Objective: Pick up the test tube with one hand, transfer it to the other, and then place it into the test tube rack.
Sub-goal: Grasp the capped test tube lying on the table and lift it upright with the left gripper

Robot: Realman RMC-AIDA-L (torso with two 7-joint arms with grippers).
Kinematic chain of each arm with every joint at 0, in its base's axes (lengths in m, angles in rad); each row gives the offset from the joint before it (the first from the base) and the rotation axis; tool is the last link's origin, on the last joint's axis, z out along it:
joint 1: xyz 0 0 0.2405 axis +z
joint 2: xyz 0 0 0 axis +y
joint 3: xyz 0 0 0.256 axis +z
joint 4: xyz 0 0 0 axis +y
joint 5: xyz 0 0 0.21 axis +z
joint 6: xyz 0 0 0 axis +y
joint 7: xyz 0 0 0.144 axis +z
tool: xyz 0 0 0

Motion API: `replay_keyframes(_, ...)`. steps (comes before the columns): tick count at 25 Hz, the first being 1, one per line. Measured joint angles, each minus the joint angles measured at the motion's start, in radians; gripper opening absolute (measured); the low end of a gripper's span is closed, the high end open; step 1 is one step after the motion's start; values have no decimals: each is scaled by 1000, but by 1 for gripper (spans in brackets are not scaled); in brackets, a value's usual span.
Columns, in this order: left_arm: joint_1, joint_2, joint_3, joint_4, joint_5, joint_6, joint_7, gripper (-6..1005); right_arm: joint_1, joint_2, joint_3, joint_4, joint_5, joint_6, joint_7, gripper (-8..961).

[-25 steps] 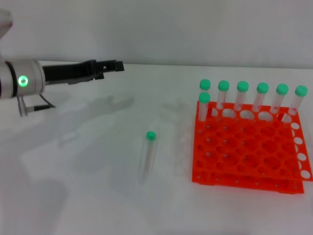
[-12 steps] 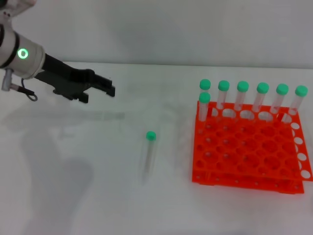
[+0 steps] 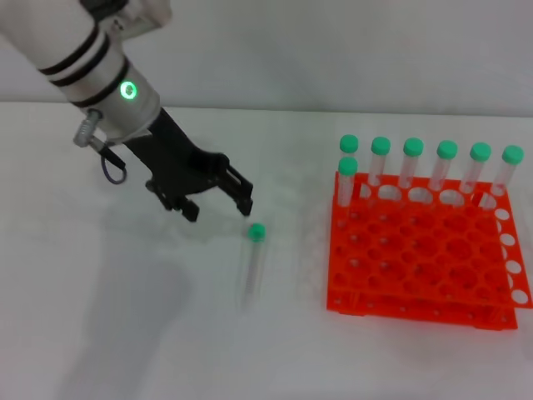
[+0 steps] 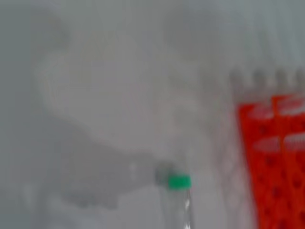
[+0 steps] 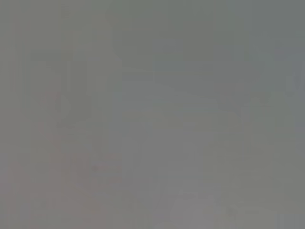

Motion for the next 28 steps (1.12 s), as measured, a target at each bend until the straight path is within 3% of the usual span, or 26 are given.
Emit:
replay_keyframes(3,-40,-8,0,45,123,-3,-94,876,-2,-2,0,-1,0,-1,0,873)
replay_keyframes(10,-71,-96,-2,70,213,-68,-172,875,-5,-4,-3,-1,0,-2,0,872)
replay_keyframes(14,-66,-122,-2,123,279,-125,-223,875,-8,-4,-11,-1,0,-1,0,872)
replay_keyframes(20,-45,-138,-2,140,295,-161,-244,866,-11,-4,-13,-1,0,0,0,872)
replay_keyframes(28,-23,-138,-3,176,295,-230,-244,847,-17,-4,-18,0,0,1,1,872)
